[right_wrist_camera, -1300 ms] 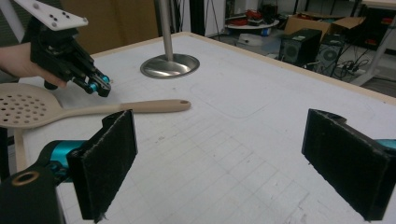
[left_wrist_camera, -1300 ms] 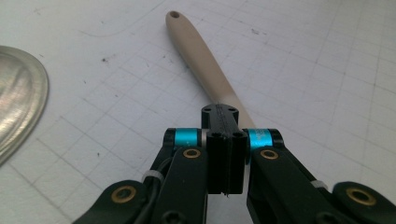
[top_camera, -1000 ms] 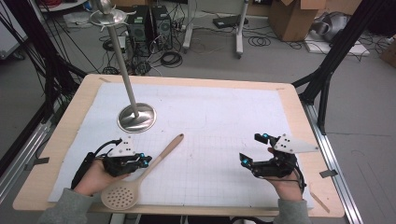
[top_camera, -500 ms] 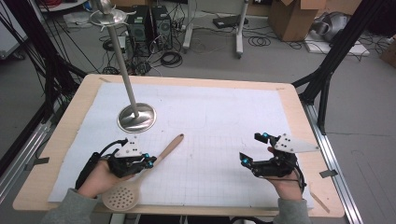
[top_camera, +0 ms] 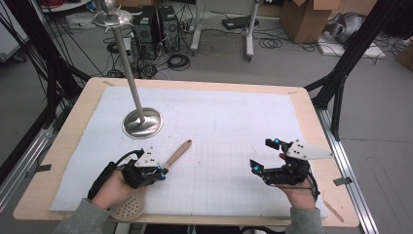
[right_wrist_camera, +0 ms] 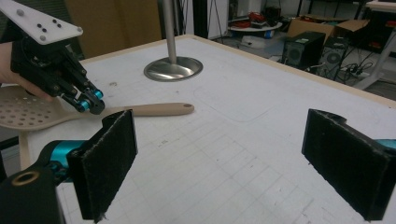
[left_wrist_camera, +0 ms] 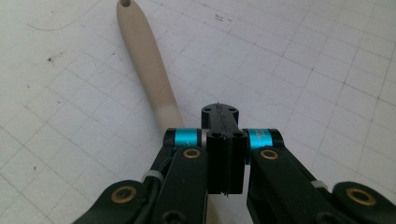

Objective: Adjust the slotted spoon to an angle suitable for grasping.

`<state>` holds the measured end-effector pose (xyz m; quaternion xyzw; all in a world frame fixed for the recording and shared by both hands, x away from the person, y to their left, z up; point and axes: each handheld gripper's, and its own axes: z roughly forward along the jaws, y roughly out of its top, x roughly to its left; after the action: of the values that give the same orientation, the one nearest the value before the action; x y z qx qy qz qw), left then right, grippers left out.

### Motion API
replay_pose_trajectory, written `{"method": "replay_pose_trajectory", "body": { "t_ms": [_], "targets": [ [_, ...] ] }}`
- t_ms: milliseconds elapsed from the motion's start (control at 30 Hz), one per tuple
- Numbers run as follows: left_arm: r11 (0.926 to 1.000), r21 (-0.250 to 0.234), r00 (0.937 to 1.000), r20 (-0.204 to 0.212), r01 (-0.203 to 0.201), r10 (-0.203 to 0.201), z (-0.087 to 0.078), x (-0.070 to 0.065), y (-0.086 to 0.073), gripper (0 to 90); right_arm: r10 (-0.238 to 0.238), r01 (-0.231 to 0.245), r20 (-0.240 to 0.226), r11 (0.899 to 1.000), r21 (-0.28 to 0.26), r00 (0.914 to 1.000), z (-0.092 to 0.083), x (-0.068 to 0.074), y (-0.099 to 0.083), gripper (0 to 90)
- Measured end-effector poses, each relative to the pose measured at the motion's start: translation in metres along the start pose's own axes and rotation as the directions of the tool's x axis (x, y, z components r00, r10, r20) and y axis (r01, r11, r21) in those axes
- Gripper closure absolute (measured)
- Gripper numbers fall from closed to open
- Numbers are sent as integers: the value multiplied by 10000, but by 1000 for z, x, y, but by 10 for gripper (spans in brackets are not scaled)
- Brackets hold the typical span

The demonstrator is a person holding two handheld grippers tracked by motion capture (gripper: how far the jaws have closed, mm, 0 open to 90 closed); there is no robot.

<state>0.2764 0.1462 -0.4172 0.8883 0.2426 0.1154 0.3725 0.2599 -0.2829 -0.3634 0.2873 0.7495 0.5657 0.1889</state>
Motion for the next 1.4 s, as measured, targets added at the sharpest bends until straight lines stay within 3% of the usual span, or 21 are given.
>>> {"method": "replay_pose_trajectory", "body": {
  "t_ms": [233, 300, 633, 867, 1100, 1400],
  "targets": [
    [9983, 0, 9970, -505, 586, -585, 7, 8, 2, 895, 30, -30, -11, 10000, -28, 10000, -1, 0, 0, 94],
    [9973, -74, 9962, -484, 728, -731, 9, 10, 2, 895, 56, -56, 0, 10000, -47, 10000, -2, 0, 0, 94],
    [9941, -274, 9911, -788, 1051, -1069, 5, 19, -2, 895, 46, -46, -28, 10000, -72, 10000, -2, -1, 0, 94],
    [9949, -17, 9902, -971, 1007, -1004, 7, 23, -2, 895, 46, -46, -33, 10000, -15, 10000, -1, -1, 0, 94],
    [9962, 71, 9938, -691, 873, -866, 10, 24, 0, 895, 70, -70, -21, 9999, -76, 10000, -2, -1, 0, 94],
    [9946, 560, 9943, -669, 869, -831, 16, 28, 4, 895, 106, -106, -39, 9999, -63, 9999, -3, -2, 0, 94]
  ]
}}
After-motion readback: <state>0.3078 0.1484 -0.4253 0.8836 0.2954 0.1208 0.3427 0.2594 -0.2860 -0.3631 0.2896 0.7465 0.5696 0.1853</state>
